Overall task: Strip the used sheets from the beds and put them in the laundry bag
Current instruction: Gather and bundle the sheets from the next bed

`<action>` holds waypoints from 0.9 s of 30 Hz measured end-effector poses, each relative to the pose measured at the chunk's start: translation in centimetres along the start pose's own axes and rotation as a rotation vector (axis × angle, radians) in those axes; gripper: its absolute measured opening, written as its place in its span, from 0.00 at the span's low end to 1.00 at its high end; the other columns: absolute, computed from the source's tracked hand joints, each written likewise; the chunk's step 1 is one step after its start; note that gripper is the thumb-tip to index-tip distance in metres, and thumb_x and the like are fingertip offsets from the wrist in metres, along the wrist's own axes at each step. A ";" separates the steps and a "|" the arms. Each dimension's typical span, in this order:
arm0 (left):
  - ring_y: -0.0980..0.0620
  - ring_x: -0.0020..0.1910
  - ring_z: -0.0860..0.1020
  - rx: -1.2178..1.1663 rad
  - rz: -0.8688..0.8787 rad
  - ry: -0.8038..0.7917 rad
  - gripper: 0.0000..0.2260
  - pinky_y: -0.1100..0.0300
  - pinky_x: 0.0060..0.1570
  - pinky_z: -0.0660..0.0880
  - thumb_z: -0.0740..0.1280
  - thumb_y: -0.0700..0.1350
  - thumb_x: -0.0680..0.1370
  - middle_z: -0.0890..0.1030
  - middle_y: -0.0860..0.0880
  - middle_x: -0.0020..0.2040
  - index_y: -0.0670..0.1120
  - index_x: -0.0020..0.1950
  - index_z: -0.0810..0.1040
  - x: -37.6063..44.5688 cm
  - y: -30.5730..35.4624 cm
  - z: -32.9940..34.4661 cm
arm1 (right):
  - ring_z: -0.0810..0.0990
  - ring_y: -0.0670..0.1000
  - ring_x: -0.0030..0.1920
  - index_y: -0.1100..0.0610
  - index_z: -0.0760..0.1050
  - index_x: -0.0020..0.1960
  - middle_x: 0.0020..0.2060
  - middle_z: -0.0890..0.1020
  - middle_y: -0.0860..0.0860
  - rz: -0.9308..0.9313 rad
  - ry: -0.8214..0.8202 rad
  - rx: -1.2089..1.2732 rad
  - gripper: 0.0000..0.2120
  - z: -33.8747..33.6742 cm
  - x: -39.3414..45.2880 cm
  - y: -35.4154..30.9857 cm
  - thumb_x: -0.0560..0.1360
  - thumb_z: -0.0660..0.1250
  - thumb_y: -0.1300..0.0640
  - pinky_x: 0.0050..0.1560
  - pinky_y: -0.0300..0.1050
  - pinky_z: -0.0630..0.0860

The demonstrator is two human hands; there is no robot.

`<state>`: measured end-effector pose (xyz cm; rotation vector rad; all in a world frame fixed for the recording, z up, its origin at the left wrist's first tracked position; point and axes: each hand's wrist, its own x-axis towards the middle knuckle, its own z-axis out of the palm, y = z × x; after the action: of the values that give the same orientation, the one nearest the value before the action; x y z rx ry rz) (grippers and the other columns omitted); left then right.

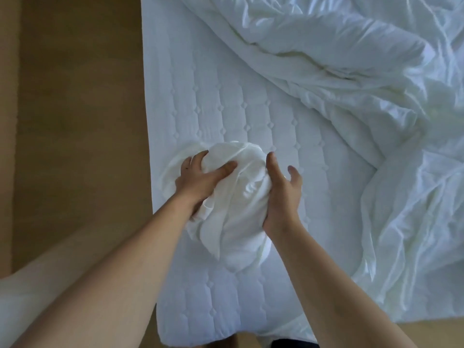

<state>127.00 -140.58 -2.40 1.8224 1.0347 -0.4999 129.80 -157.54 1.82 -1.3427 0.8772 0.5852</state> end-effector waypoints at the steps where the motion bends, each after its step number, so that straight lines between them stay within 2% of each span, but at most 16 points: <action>1: 0.45 0.75 0.68 -0.040 -0.017 0.014 0.50 0.41 0.73 0.67 0.71 0.82 0.54 0.64 0.57 0.78 0.67 0.74 0.67 0.1 -0.2 -0.2 | 0.82 0.55 0.58 0.55 0.71 0.69 0.59 0.80 0.53 -0.017 -0.042 -0.036 0.44 0.6 1.1 -0.6 0.63 0.78 0.31 0.63 0.57 0.79; 3: 0.44 0.75 0.68 -0.093 -0.045 0.027 0.53 0.40 0.73 0.67 0.71 0.82 0.53 0.62 0.57 0.79 0.67 0.75 0.65 0.3 -0.6 -0.3 | 0.84 0.64 0.52 0.66 0.73 0.56 0.49 0.80 0.62 -0.028 -0.146 -0.098 0.39 1.6 3.1 -1.1 0.64 0.77 0.34 0.60 0.64 0.81; 4: 0.45 0.75 0.68 -0.112 -0.049 0.028 0.53 0.40 0.73 0.67 0.71 0.82 0.53 0.61 0.57 0.79 0.66 0.76 0.64 0.5 -0.9 -0.4 | 0.84 0.69 0.53 0.70 0.74 0.55 0.49 0.81 0.67 -0.031 -0.198 -0.127 0.39 1.8 4.1 -0.9 0.65 0.77 0.36 0.61 0.67 0.80; 6: 0.46 0.74 0.68 -0.148 -0.048 0.025 0.53 0.40 0.73 0.67 0.72 0.80 0.55 0.61 0.56 0.79 0.65 0.77 0.63 0.9 -1.3 -0.4 | 0.83 0.69 0.56 0.70 0.76 0.59 0.55 0.82 0.70 -0.025 -0.267 -0.127 0.37 2.2 5.2 -0.8 0.69 0.75 0.39 0.61 0.69 0.79; 8: 0.46 0.73 0.69 -0.165 -0.051 0.030 0.52 0.40 0.73 0.68 0.73 0.79 0.56 0.62 0.56 0.78 0.65 0.77 0.64 1.1 -1.2 -0.2 | 0.85 0.66 0.55 0.69 0.78 0.58 0.54 0.84 0.68 0.004 -0.285 -0.122 0.32 2.0 6.2 -0.5 0.72 0.72 0.39 0.60 0.63 0.82; 10: 0.45 0.72 0.71 -0.167 -0.068 0.071 0.51 0.40 0.71 0.70 0.73 0.81 0.54 0.64 0.57 0.76 0.67 0.75 0.66 1.1 -0.7 0.2 | 0.85 0.64 0.55 0.66 0.77 0.59 0.50 0.83 0.63 0.001 -0.231 -0.115 0.33 1.9 6.2 -0.7 0.73 0.70 0.36 0.55 0.57 0.83; 12: 0.43 0.71 0.71 -0.153 -0.078 0.125 0.50 0.39 0.70 0.70 0.72 0.81 0.53 0.65 0.56 0.76 0.67 0.73 0.67 0.8 -0.2 0.7 | 0.80 0.61 0.66 0.55 0.71 0.72 0.65 0.80 0.56 0.022 -0.017 -0.149 0.40 1.2 5.0 -0.7 0.70 0.67 0.29 0.65 0.57 0.77; 14: 0.41 0.73 0.68 -0.097 -0.073 0.154 0.50 0.38 0.71 0.68 0.71 0.82 0.55 0.62 0.56 0.78 0.67 0.74 0.65 0.4 0.1 1.2 | 0.69 0.56 0.76 0.48 0.59 0.81 0.77 0.68 0.51 -0.083 0.226 -0.214 0.45 -0.1 1.6 -0.1 0.72 0.62 0.26 0.75 0.53 0.65; 16: 0.39 0.76 0.63 -0.012 -0.070 0.172 0.51 0.37 0.73 0.64 0.68 0.82 0.57 0.57 0.56 0.80 0.66 0.76 0.61 -0.2 0.5 1.9 | 0.62 0.50 0.79 0.44 0.51 0.83 0.80 0.61 0.46 -0.188 0.209 -0.236 0.49 -1.4 -1.9 1.9 0.69 0.61 0.24 0.75 0.47 0.60; 18: 0.38 0.79 0.57 0.047 -0.081 0.183 0.50 0.35 0.74 0.61 0.68 0.81 0.59 0.52 0.56 0.82 0.66 0.78 0.58 -0.8 0.8 2.4 | 0.59 0.46 0.80 0.40 0.45 0.83 0.81 0.57 0.41 -0.186 0.055 -0.236 0.58 -1.6 -3.1 3.7 0.62 0.69 0.24 0.78 0.49 0.60; 19: 0.38 0.80 0.55 0.054 -0.089 0.180 0.50 0.34 0.74 0.59 0.68 0.80 0.61 0.50 0.56 0.83 0.66 0.78 0.57 -1.0 0.9 2.5 | 0.62 0.46 0.79 0.38 0.48 0.82 0.80 0.60 0.42 -0.178 0.000 -0.233 0.59 -1.3 -2.5 4.0 0.60 0.74 0.27 0.78 0.53 0.63; 21: 0.38 0.80 0.52 0.028 -0.087 0.172 0.48 0.34 0.75 0.58 0.69 0.78 0.63 0.48 0.55 0.83 0.66 0.79 0.56 -1.1 0.6 2.5 | 0.74 0.46 0.71 0.35 0.59 0.74 0.72 0.72 0.44 -0.207 -0.055 -0.254 0.52 -0.1 -0.4 4.0 0.56 0.82 0.33 0.72 0.55 0.73; 22: 0.38 0.81 0.51 0.002 -0.084 0.168 0.48 0.35 0.76 0.57 0.70 0.77 0.64 0.48 0.54 0.83 0.65 0.79 0.56 -0.8 0.5 2.3 | 0.77 0.45 0.67 0.35 0.62 0.70 0.67 0.75 0.43 -0.211 -0.068 -0.278 0.50 0.5 0.5 4.0 0.55 0.84 0.33 0.68 0.54 0.76; 24: 0.38 0.81 0.50 -0.026 -0.101 0.156 0.47 0.38 0.78 0.54 0.70 0.75 0.67 0.48 0.52 0.84 0.64 0.81 0.55 -0.3 0.4 1.8 | 0.80 0.44 0.62 0.36 0.64 0.69 0.62 0.78 0.40 -0.183 -0.078 -0.288 0.51 1.3 2.0 4.0 0.52 0.85 0.34 0.66 0.53 0.78; 26: 0.39 0.82 0.48 -0.036 -0.082 0.082 0.44 0.39 0.78 0.50 0.65 0.76 0.70 0.47 0.51 0.84 0.62 0.82 0.55 -0.2 0.4 1.3 | 0.82 0.44 0.59 0.39 0.66 0.69 0.60 0.80 0.40 -0.132 -0.070 -0.234 0.50 1.4 3.1 3.5 0.54 0.87 0.38 0.64 0.53 0.79; 27: 0.41 0.82 0.47 -0.008 -0.017 0.019 0.45 0.39 0.79 0.48 0.60 0.77 0.70 0.48 0.51 0.84 0.60 0.82 0.56 -0.3 0.2 0.8 | 0.83 0.45 0.58 0.40 0.67 0.70 0.59 0.82 0.41 -0.099 -0.085 -0.197 0.48 1.3 3.7 3.1 0.55 0.87 0.41 0.63 0.53 0.80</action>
<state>127.10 -141.44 -2.46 1.8157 1.0642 -0.4892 129.67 -156.24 -3.01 -1.5187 0.6934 0.6592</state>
